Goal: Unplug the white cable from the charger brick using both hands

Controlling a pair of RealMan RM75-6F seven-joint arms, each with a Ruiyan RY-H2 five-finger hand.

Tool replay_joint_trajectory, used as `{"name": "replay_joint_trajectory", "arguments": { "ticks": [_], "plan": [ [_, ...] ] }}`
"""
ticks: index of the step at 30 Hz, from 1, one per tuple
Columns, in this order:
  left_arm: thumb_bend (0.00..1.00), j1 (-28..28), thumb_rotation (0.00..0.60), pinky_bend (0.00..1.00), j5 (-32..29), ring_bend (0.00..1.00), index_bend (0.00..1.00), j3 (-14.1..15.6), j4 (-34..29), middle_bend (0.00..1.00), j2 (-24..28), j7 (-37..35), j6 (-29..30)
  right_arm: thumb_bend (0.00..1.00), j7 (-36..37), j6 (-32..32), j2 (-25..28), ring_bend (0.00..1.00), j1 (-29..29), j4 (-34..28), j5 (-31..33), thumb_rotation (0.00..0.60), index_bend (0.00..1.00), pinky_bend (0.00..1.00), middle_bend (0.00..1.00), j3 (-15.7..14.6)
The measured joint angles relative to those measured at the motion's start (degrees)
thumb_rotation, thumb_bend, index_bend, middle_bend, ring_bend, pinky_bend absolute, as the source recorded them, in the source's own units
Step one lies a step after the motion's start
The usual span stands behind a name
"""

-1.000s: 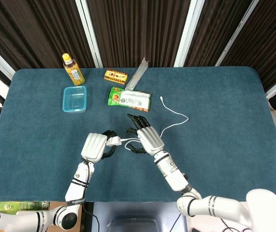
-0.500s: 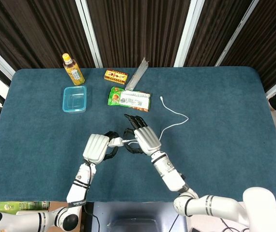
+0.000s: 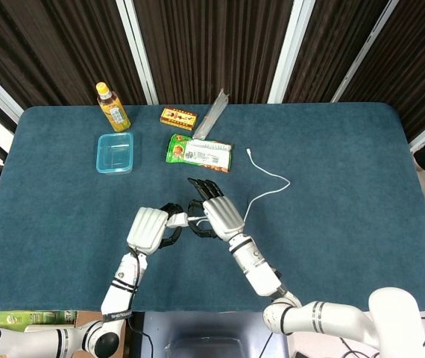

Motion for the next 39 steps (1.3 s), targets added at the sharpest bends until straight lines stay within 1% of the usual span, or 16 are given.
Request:
{"name": "replay_joint_trajectory", "arguments": {
  "ticks": [13,23,30,39],
  "plan": [
    [0.66,0.0,0.6,1.0,0.1,1.0,0.74,0.1,-0.4,0.78,0.5,0.2,0.2,0.55,-0.1,0.6,-0.7,0.0,0.6,0.4,0.6,0.6,0.74,0.0,0.19,0.1],
    [0.67,0.0,0.6,1.0,0.0,1.0,0.74,-0.1,-1.1,0.79,0.9,-0.2,0.3,0.63,0.1,2.8,-1.5,0.01,0.7,0.8,-0.2,0.6,0.86,0.0,0.26,0.3],
    [0.67,0.0,0.6,1.0,0.0,1.0,0.74,-0.1,-1.4,0.79,1.1,0.0,0.5,0.66,-0.5,2.8,-1.5,0.02,0.9,0.7,0.1,0.6,0.88,0.0,0.27,0.3],
    [0.67,0.0,0.6,1.0,0.0,1.0,0.74,-0.1,-1.8,0.79,1.4,0.1,0.6,0.68,-0.5,3.9,-1.7,0.03,1.0,1.5,-1.3,0.6,0.9,0.0,0.27,-0.2]
  ]
}}
